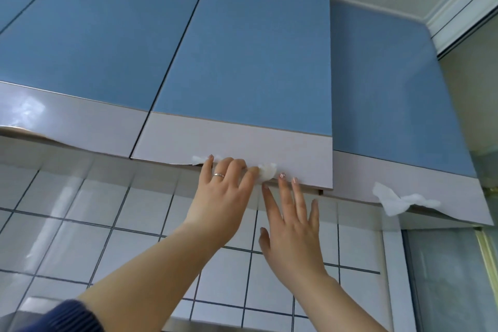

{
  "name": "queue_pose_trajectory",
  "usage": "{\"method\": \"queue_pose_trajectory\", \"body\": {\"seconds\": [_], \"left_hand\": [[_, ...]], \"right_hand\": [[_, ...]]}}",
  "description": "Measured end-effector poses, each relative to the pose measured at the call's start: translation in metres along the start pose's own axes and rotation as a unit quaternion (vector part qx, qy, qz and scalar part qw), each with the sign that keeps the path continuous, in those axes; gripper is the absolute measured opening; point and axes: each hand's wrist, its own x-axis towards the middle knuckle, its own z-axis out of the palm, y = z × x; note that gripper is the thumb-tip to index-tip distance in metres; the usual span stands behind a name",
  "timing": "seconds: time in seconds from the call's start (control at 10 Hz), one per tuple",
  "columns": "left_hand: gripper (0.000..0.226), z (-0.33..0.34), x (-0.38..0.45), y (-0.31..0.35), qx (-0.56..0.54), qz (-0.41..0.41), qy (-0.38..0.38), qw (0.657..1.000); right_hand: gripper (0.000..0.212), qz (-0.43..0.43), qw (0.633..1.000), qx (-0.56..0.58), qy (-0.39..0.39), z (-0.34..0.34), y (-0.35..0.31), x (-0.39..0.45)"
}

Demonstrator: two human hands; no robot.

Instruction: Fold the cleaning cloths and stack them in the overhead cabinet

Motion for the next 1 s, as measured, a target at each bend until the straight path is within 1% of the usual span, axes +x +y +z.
{"method": "queue_pose_trajectory", "body": {"seconds": [0.3,0.6,0.8,0.9,1.0], "left_hand": [[0.071,0.016,-0.002,0.009,0.043,-0.007,-0.034,0.999],[0.067,0.035,-0.008,0.006,0.06,0.004,-0.024,0.998],[0.073,0.035,-0.01,0.006,0.091,0.013,-0.044,0.995],[0.08,0.016,-0.008,0.007,0.108,0.019,-0.119,0.987],[0.08,0.003,-0.016,0.008,0.122,0.023,-0.201,0.972]], "right_hand": [[0.094,-0.02,1.0,0.007,0.002,0.022,0.012,0.002],[0.091,-0.022,0.999,0.018,0.014,0.04,0.013,0.003],[0.088,-0.019,0.998,0.05,-0.019,0.038,0.015,0.005],[0.078,-0.027,0.993,0.109,-0.034,0.024,0.017,0.006],[0.071,-0.012,0.986,0.149,-0.068,0.006,0.024,0.004]]}}
